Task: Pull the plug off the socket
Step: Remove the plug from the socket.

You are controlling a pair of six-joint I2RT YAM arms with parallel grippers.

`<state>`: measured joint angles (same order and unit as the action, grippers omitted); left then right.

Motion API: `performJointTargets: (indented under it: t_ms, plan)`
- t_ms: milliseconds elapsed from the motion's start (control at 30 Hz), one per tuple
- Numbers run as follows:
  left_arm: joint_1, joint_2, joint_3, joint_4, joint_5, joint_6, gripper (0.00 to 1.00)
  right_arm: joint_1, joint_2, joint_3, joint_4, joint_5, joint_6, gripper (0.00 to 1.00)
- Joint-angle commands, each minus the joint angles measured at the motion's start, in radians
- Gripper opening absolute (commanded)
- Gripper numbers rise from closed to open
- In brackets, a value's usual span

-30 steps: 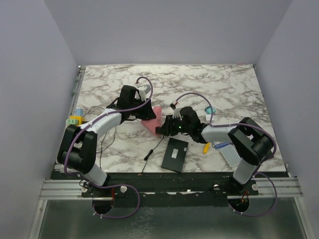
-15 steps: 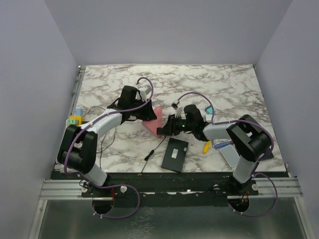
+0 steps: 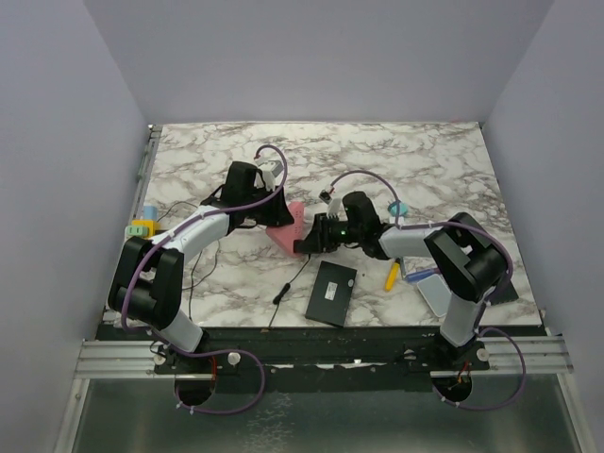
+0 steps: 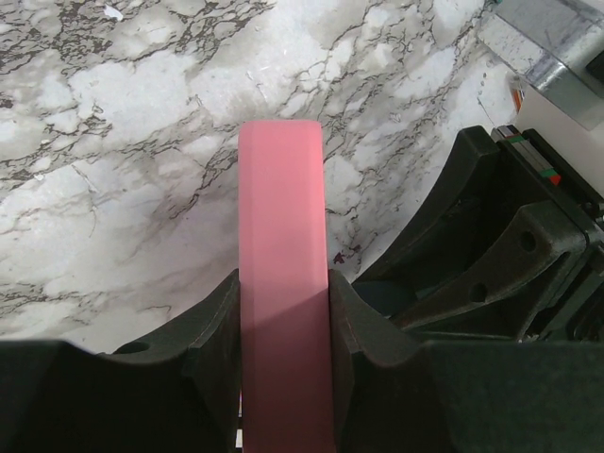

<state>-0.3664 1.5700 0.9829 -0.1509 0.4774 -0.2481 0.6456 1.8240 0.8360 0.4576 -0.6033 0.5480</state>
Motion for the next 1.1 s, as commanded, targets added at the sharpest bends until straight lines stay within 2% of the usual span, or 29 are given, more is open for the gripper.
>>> performJointTargets:
  t_ms: [0,133,367,833,1067]
  plan:
    - [-0.004,0.01,-0.016,0.012,-0.036,0.064,0.0,0.008,0.031,0.066,-0.077,-0.086,0.024,0.0]
    - [-0.006,0.007,-0.016,0.012,-0.038,0.065,0.0,0.007,0.045,0.105,-0.157,-0.064,0.04,0.0]
    - [-0.009,0.002,-0.019,0.01,-0.065,0.06,0.0,0.011,0.024,0.14,-0.262,0.063,0.054,0.0]
    - [-0.011,-0.007,-0.02,0.007,-0.09,0.05,0.0,0.076,-0.011,0.212,-0.391,0.279,0.073,0.0]
    - [-0.011,-0.008,-0.02,0.004,-0.09,0.051,0.0,0.093,0.002,0.257,-0.44,0.326,0.099,0.0]
